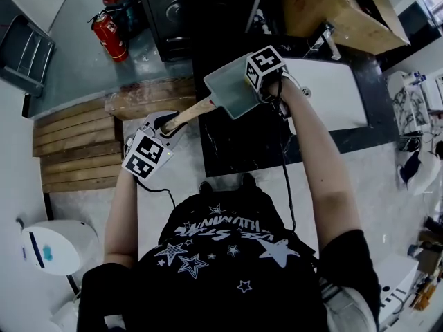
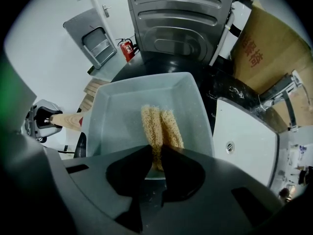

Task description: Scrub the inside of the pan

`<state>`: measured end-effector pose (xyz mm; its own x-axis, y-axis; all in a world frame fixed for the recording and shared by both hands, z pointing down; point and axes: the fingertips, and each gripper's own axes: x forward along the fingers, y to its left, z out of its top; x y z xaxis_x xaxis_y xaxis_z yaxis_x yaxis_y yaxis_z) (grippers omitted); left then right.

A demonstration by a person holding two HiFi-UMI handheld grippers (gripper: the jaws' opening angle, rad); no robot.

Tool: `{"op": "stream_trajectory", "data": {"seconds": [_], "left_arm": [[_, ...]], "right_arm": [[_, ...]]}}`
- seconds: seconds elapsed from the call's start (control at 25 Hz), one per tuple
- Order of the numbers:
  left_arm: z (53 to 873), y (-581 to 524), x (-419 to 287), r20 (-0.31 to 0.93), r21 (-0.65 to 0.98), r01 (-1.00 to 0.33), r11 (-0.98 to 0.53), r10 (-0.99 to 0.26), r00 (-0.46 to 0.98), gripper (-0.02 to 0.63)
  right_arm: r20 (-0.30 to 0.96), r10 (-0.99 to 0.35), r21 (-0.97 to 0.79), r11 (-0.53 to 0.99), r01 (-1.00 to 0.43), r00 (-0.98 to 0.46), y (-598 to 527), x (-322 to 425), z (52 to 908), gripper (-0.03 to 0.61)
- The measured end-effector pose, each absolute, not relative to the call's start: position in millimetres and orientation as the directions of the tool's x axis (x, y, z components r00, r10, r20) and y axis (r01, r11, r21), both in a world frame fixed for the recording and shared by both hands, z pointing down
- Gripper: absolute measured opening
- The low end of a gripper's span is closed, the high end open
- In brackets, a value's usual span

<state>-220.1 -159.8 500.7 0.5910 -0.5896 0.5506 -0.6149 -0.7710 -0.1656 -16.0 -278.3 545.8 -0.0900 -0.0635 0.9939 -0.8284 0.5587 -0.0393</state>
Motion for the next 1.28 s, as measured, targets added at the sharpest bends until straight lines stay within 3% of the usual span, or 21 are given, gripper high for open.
{"op": "stream_trajectory", "data": {"seconds": [0.6, 1.28], "left_arm": [[500.7, -159.2, -220.5, 0.545, -0.176, -0.616, -0.768, -0.598, 0.588, 0.137], [501.1, -160.3, -219.8, 0.526, -0.169, -0.632, -0.757, -0.611, 0.591, 0.137]], "right_arm": [[0.966, 0.104, -0.249, 0.634, -0.732, -0.238, -216.3, -93.3, 543.6, 0.063], [0.941, 0.103, -0.316, 0.610, -0.726, -0.323, -216.8, -98.0, 540.7, 0.064]]}}
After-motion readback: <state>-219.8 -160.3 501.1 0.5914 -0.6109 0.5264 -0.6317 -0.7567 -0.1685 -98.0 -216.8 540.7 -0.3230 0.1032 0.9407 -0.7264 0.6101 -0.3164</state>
